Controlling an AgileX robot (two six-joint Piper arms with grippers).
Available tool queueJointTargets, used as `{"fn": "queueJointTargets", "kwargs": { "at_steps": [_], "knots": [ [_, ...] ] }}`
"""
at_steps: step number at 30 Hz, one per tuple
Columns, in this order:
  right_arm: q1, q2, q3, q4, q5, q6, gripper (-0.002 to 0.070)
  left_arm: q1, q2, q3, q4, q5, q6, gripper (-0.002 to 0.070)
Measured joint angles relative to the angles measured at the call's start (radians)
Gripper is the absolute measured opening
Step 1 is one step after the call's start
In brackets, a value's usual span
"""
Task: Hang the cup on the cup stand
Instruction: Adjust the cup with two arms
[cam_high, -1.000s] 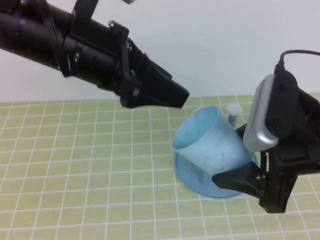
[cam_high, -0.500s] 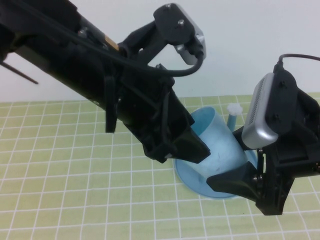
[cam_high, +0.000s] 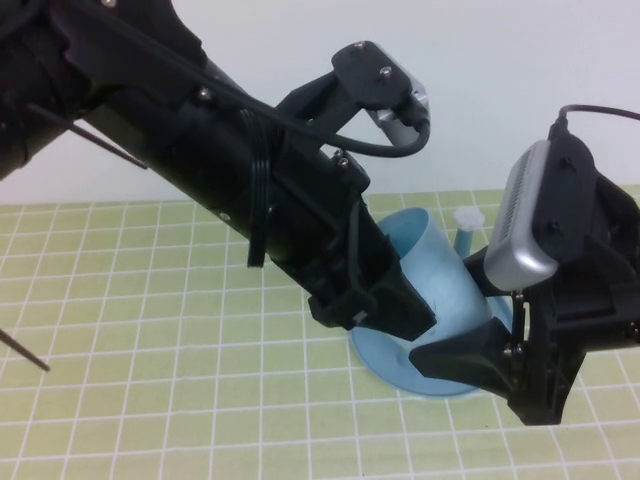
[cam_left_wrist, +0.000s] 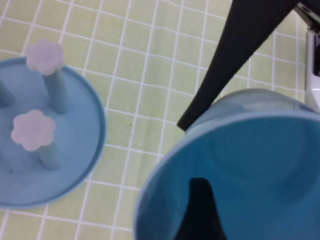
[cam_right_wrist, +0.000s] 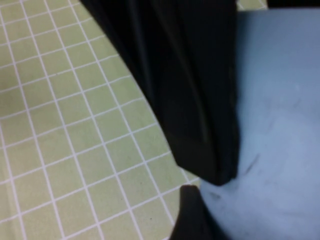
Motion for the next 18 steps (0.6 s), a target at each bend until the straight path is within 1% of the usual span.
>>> {"fn": "queueJointTargets", "kwargs": {
  "at_steps": [1,2,3,4,7,13,15,17,18],
  "knots": [
    [0.000,0.000,0.000,0.000,-0.003,-0.001,0.0526,0.000,0.000,0.000,0.000,-0.005,0.002,0.0343],
    [0.000,0.000,0.000,0.000,-0.005,-0.001,0.0526,0.000,0.000,0.000,0.000,-0.010,0.005,0.0238],
    [0.000,0.000,0.000,0.001,-0.010,-0.001,0.0526,0.000,0.000,0.000,0.000,-0.007,0.022,0.0116],
    [0.000,0.002,0.000,0.002,-0.018,-0.001,0.0526,0.000,0.000,0.000,0.000,-0.001,0.042,0.0018],
    [0.000,0.008,0.000,0.004,-0.029,-0.013,0.0526,0.000,0.000,0.000,0.000,0.002,0.061,0.0000],
    [0.000,0.008,0.000,0.004,-0.014,-0.039,0.0532,0.000,-0.002,0.000,0.032,0.002,0.050,0.0001],
    [0.000,0.008,0.000,0.002,-0.008,-0.012,0.0564,0.000,-0.006,0.000,0.055,0.006,0.041,0.0001],
    [0.000,0.008,0.000,-0.011,0.000,0.058,0.0631,0.004,-0.016,0.000,0.076,0.011,0.039,0.0001],
    [0.000,0.008,0.000,-0.020,0.006,0.095,0.0653,0.004,-0.023,0.000,0.088,0.011,0.035,0.0001]
  ]
}}
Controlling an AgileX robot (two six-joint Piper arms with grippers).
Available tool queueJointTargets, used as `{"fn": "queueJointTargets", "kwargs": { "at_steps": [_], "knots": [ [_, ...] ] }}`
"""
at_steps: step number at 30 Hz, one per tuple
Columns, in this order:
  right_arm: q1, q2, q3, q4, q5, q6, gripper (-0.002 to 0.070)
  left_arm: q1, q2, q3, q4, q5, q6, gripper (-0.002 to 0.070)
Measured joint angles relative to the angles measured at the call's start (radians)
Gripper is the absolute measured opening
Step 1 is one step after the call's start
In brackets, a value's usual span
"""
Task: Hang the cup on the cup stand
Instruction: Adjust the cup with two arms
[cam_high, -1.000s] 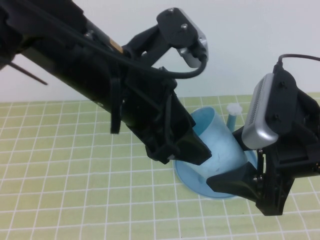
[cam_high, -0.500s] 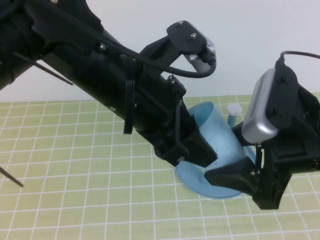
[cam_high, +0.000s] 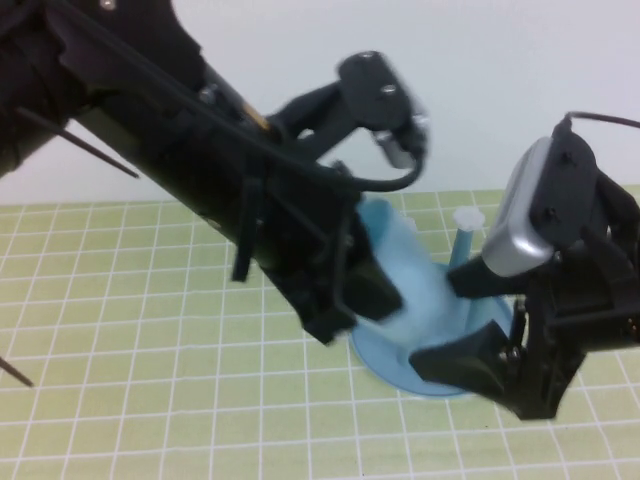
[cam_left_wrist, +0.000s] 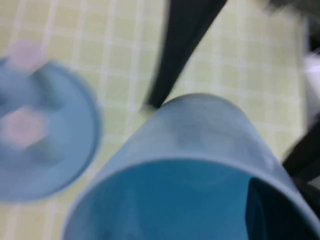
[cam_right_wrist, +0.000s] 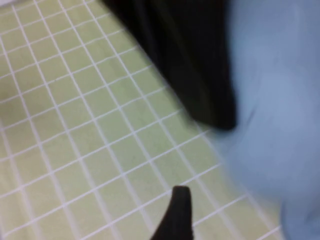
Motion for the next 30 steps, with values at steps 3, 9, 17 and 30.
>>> {"fn": "queueJointTargets", "kwargs": {
  "at_steps": [3,9,17,30],
  "knots": [
    [0.000,-0.011,-0.002,-0.032,0.051,0.065,0.0681,0.000,-0.024,0.000,0.046,-0.011,-0.029,0.0001],
    [-0.004,-0.071,-0.002,-0.038,0.035,0.207,0.0691,0.000,-0.092,0.000,0.069,-0.065,-0.044,0.0001],
    [-0.099,-0.111,-0.002,0.120,-0.068,0.624,0.0692,-0.002,-0.160,0.045,0.063,-0.178,-0.051,0.0001],
    [-0.166,-0.108,-0.002,0.751,-0.222,1.051,0.0692,-0.062,-0.352,0.510,-0.093,-0.982,-0.014,0.0000]
  ]
}}
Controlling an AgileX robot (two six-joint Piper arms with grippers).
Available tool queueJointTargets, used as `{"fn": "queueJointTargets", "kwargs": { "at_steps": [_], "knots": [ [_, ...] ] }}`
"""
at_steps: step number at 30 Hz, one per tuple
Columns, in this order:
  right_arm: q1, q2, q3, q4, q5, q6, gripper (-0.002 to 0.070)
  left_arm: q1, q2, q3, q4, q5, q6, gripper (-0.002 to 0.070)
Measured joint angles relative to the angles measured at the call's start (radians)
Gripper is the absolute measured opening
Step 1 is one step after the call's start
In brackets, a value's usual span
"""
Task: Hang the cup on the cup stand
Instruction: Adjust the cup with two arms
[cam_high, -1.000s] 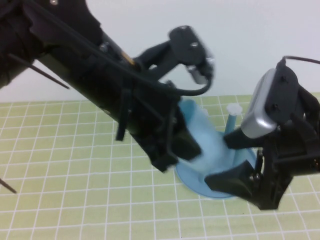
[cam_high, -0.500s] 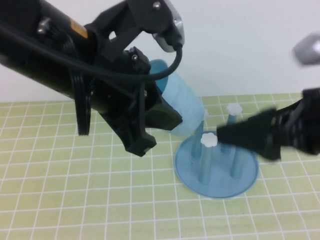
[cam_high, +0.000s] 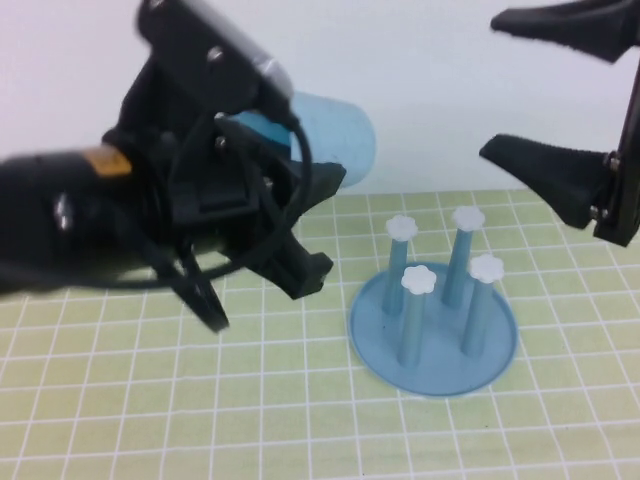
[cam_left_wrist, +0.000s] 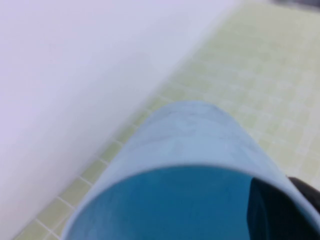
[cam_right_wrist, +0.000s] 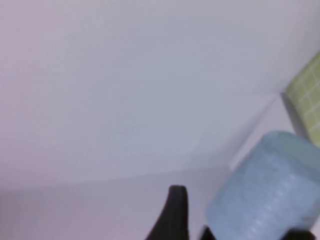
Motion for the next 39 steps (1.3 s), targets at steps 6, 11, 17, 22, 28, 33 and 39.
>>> {"fn": "queueJointTargets", "kwargs": {
  "at_steps": [6,11,17,22,28,33,39],
  "knots": [
    [0.000,0.035,0.050,0.145,-0.032,0.009,0.0693,-0.158,0.000,0.099,-0.006,-0.185,0.021,0.0001],
    [0.000,0.047,0.145,0.182,-0.030,-0.005,0.0693,-0.270,0.035,0.101,-0.004,-0.328,0.047,0.0000],
    [0.000,0.050,0.190,0.186,-0.013,0.005,0.0693,-0.329,0.121,0.099,-0.004,-0.365,0.059,0.0000],
    [-0.002,0.054,0.197,0.181,-0.010,0.012,0.0694,-0.389,0.169,0.097,-0.010,-0.455,0.059,0.0001],
    [-0.002,0.054,0.197,0.183,0.014,0.012,0.0694,-0.419,0.174,0.097,0.019,-0.493,0.072,0.0001],
    [-0.002,0.054,0.197,0.183,0.017,0.012,0.0664,-0.417,0.174,0.097,0.000,-0.491,0.075,0.0001],
    [-0.002,0.054,0.199,0.183,0.017,0.009,0.0564,-0.417,0.168,0.097,-0.020,-0.489,0.077,0.0073]
  ]
}}
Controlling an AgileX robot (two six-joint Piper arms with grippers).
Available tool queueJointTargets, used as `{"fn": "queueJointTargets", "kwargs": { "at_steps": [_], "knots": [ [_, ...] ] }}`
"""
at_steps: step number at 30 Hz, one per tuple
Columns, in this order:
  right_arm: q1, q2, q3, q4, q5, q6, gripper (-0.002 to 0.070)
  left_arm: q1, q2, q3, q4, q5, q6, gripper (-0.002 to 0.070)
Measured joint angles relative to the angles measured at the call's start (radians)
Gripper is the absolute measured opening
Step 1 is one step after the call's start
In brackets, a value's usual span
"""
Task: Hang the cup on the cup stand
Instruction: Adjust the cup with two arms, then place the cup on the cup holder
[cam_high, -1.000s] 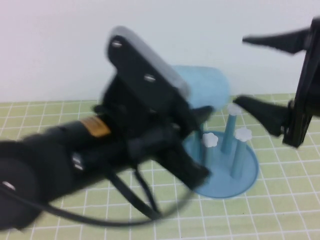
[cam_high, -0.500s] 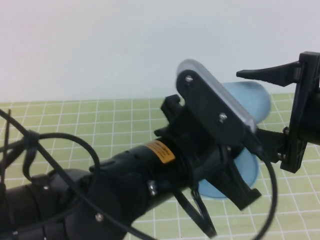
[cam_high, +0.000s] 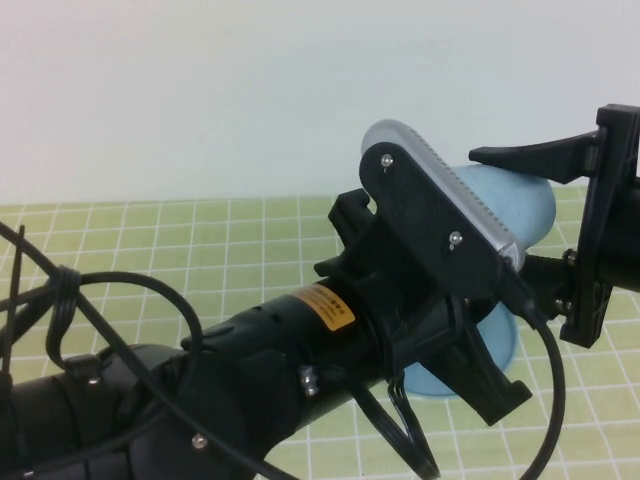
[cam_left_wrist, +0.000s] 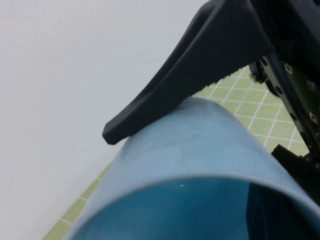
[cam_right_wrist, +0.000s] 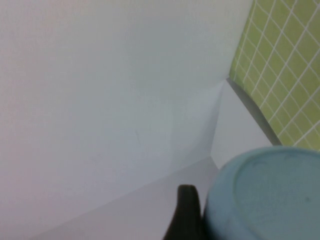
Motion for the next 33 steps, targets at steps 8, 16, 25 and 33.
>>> {"fn": "queueJointTargets", "kwargs": {
  "at_steps": [8,16,25,33],
  "knots": [
    [-0.025,0.000,0.000,0.004,-0.028,-0.101,0.0559,0.009,-0.070,0.000,-0.034,0.101,0.000,0.0298],
    [-0.186,0.000,0.000,0.006,-0.040,-0.355,0.0557,0.009,-0.095,0.000,-0.079,0.392,-0.022,0.0290],
    [-0.276,0.000,-0.014,0.008,0.001,-1.077,0.0556,0.015,-0.095,0.000,0.129,0.516,-0.087,0.0000],
    [-0.276,0.000,-0.056,0.008,0.102,-1.511,0.0556,0.279,-0.095,0.000,0.299,0.664,-0.276,0.0000]
  ]
}}
